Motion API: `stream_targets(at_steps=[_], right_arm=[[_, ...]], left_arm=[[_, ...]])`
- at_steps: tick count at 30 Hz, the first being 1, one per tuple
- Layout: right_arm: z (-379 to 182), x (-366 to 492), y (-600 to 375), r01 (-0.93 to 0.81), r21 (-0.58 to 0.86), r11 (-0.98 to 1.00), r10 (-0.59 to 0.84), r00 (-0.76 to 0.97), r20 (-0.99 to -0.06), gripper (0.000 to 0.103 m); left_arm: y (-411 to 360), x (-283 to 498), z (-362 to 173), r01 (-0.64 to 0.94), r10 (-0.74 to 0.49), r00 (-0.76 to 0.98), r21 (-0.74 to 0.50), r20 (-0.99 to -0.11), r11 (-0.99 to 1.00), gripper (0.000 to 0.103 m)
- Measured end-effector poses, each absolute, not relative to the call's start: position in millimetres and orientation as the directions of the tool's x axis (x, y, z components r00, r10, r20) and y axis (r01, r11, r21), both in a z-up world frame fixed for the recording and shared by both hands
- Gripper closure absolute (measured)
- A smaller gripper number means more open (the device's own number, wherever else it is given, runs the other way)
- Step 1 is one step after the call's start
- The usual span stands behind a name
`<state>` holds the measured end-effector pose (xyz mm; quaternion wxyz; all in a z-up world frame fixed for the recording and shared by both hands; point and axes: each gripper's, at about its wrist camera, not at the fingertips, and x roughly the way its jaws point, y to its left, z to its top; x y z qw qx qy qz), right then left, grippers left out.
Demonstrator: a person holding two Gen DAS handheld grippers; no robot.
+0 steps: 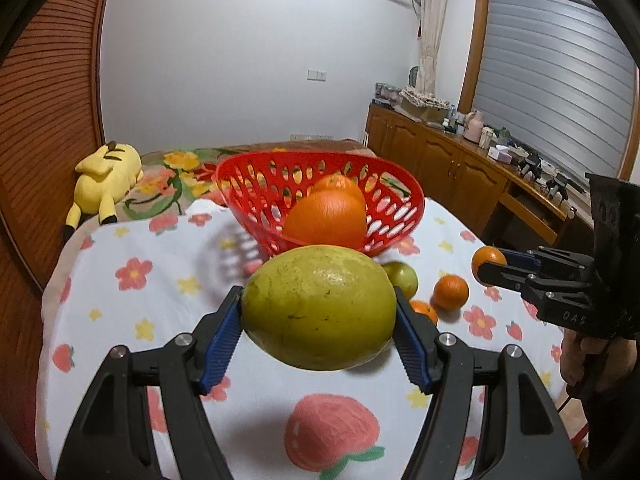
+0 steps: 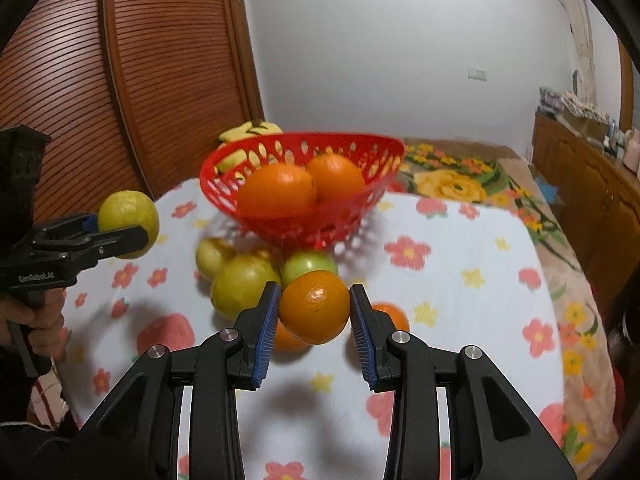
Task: Organize fruits
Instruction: 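Drop the tangerine into the basket with the right tool while the left tool carries the pomelo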
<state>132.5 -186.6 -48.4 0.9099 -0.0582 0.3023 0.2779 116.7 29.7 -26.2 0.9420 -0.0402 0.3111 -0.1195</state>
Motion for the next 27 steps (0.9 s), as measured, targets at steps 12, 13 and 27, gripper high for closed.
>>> stream_targets(at_steps=[12,13,27], right_arm=[[-16,154,-160,-0.562,-0.006,0.827,0.465,0.691,-0.553,0.068],[-15,156,-159,-0.563,-0.007,0.827,0.466,0.691,-0.553,0.068],[-24,190,-137,-0.56,-0.033,0.828,0.44,0.685,-0.58,0.068]], left_arm=[[32,131,-12,0.196,-0.241,0.795,-0.141,-0.557,0.97,0.034],[32,132,-11,0.195,-0.239,0.795,-0.139,-0.557,0.971,0.034],[27,156,-6,0.196,-0.214,0.794,-0.093,-0.57,0.976,0.034]])
